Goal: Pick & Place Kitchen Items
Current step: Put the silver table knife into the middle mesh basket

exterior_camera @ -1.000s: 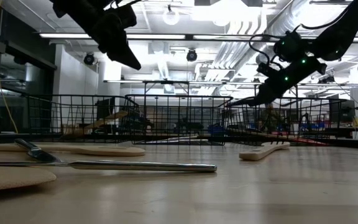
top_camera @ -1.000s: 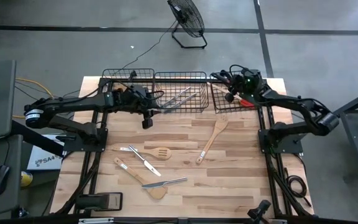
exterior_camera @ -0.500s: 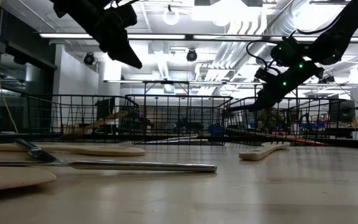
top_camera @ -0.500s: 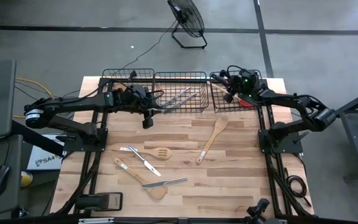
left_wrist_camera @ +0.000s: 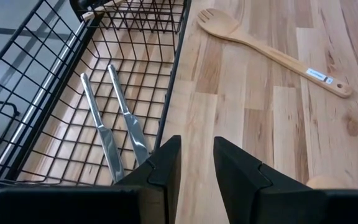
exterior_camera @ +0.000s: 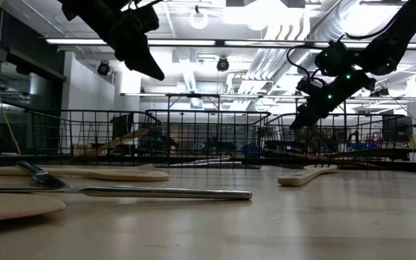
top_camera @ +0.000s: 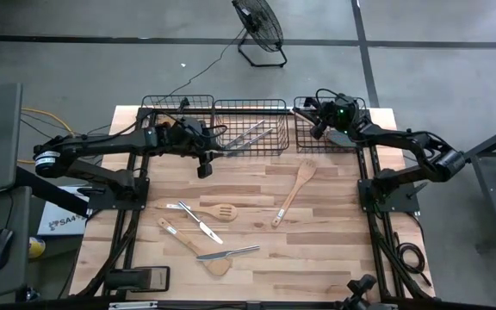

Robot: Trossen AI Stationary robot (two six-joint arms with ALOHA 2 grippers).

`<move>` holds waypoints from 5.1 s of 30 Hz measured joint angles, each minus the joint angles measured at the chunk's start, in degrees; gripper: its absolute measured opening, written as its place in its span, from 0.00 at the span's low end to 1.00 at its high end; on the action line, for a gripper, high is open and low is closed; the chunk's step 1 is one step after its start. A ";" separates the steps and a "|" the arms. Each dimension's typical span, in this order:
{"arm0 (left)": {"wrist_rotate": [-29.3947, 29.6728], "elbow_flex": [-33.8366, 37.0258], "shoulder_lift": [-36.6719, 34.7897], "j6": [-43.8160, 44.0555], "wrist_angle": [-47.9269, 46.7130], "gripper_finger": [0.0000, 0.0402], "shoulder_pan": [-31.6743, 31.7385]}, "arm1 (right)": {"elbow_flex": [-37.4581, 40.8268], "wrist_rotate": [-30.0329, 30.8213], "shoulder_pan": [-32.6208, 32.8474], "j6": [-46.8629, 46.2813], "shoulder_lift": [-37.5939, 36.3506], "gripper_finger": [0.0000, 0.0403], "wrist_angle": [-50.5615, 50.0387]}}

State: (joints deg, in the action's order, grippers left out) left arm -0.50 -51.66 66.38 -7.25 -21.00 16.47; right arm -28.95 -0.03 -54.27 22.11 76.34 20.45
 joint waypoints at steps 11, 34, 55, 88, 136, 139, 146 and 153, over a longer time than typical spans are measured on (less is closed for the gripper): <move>0.03 0.00 0.01 0.02 -0.61 0.22 0.00 | -0.02 4.66 3.35 0.00 -0.79 0.44 2.61; 2.57 -0.04 -2.08 0.44 -5.91 0.22 0.02 | -0.02 3.35 15.98 -18.26 -18.94 0.44 0.65; 2.31 -0.07 -8.21 2.05 -18.57 0.22 0.02 | -0.02 6.43 41.21 -19.58 -25.57 0.44 -7.04; -12.33 3.10 -8.56 7.36 -31.49 0.22 0.02 | -0.02 28.35 67.63 -25.57 -25.29 0.44 -7.17; 1.80 7.76 12.19 -18.04 -14.77 0.48 -37.22 | -0.01 28.44 67.94 -28.11 -25.27 0.44 -9.57; 1.09 7.80 14.61 -17.91 -14.61 0.48 -37.25 | 0.00 28.44 67.94 -29.56 -25.29 0.44 -9.89; 1.54 7.79 18.56 -17.88 -12.35 0.48 -37.11 | 0.00 28.43 67.94 -29.77 -25.27 0.44 -9.99; 1.28 7.58 21.46 -17.86 -11.97 0.41 -37.11 | -0.01 28.43 67.94 -29.81 -25.27 0.44 -10.16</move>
State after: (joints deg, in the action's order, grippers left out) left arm 0.78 -44.07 87.84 -25.10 -32.97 -20.64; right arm -28.96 28.40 13.67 -7.70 51.07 10.29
